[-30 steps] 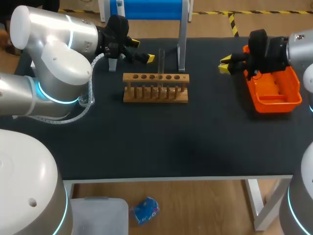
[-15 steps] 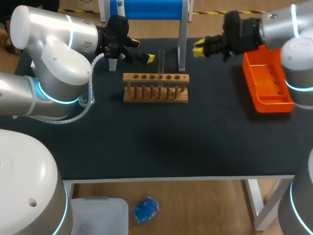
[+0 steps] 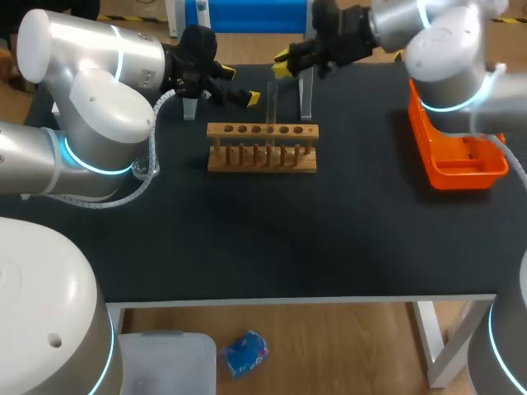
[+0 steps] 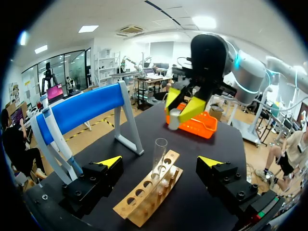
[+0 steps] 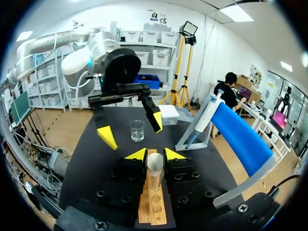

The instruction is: Invert the test tube, pick up the pipette, mount the tip to pipette, aspirate from beaker and dispense into the tube, eject the tip, return the pipette, and cap with the stopper.

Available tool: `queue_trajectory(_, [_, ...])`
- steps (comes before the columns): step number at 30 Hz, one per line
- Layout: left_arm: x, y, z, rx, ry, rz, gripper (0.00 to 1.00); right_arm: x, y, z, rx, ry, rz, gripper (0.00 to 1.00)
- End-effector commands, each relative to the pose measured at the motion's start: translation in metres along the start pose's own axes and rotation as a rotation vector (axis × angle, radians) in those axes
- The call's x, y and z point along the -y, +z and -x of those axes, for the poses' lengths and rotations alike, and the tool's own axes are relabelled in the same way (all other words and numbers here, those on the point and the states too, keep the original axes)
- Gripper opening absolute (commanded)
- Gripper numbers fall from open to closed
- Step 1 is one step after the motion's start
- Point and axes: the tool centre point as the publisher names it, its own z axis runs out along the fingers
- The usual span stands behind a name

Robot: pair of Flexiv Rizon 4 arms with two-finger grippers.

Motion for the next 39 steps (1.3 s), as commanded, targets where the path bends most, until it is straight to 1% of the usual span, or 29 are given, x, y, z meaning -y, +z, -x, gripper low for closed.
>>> queue_trajectory(1, [0.000, 0.000, 0.000, -0.002, -0.001, 0.001, 1.00, -0.003, 0.028, 0.010, -0.039, 0.003, -0.026, 0.00])
queue_trajectory(11, [0.000, 0.000, 0.000, -0.002, -0.001, 0.001, 1.00, -0.001, 0.023, 0.007, -0.031, 0.009, -0.023, 0.00])
queue_trajectory(21, [0.000, 0.000, 0.000, -0.002, -0.001, 0.001, 1.00, 0.004, 0.010, 0.001, -0.022, 0.014, -0.013, 0.00])
queue_trajectory(25, [0.000, 0.000, 0.000, -0.002, -0.001, 0.001, 1.00, 0.009, 0.010, 0.000, -0.022, 0.027, -0.021, 0.00])
queue_trajectory(39, [0.000, 0.000, 0.000, -0.002, -0.001, 0.001, 1.00, 0.013, 0.016, 0.001, -0.038, 0.031, -0.027, 0.00])
